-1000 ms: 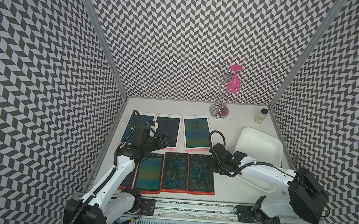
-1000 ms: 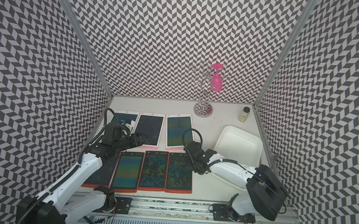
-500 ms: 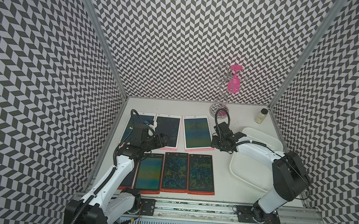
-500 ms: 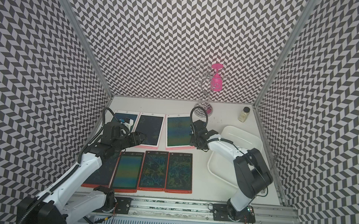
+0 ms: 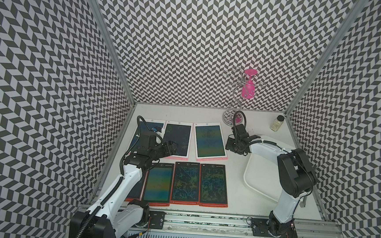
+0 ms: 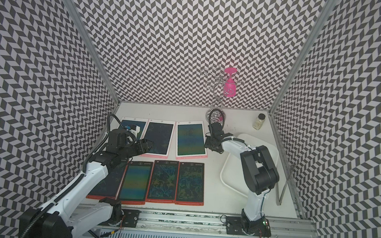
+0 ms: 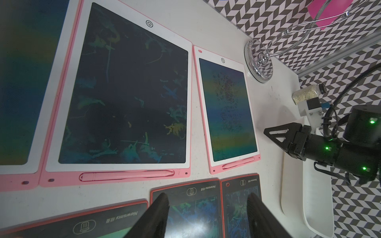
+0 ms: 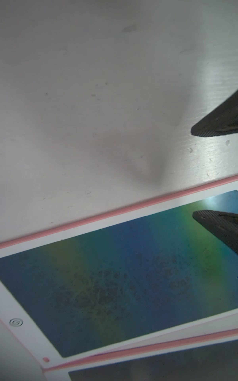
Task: Take out the writing tablet from the storage box
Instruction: Move the writing tablet to the center of the board.
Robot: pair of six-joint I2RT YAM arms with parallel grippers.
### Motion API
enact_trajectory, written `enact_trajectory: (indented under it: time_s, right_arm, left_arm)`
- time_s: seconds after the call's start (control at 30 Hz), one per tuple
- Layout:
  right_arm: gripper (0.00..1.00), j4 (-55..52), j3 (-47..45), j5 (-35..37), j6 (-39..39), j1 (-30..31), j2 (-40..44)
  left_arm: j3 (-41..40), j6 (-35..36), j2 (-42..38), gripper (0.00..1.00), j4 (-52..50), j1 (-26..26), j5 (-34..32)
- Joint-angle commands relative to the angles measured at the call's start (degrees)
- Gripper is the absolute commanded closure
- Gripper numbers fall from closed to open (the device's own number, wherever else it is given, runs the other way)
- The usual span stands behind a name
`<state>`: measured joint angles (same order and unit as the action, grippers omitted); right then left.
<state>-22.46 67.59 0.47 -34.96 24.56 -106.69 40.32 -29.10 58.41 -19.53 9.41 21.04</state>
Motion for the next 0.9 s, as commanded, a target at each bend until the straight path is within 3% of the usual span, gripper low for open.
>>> enact_trajectory:
  time_s: [0.0, 0.47, 0.87]
  right_arm:
    - [0.42, 3.6, 0.9, -3.3, -0.3, -0.1, -1.6]
    - [0.42, 9.1, -3.6, -9.9, -2.3, 1.0, -3.7]
    - [0.42, 10.8, -6.7, -12.6, -3.9, 3.1, -0.3]
  left_arm:
    - [1.7, 1.2, 0.0, 0.38, 0.8, -0.7, -1.0]
    - [1.9, 2.4, 1.2, 0.38, 1.4, -2.7, -0.3]
    - [1.8, 2.2, 1.8, 0.39, 1.8, -3.3, 0.0]
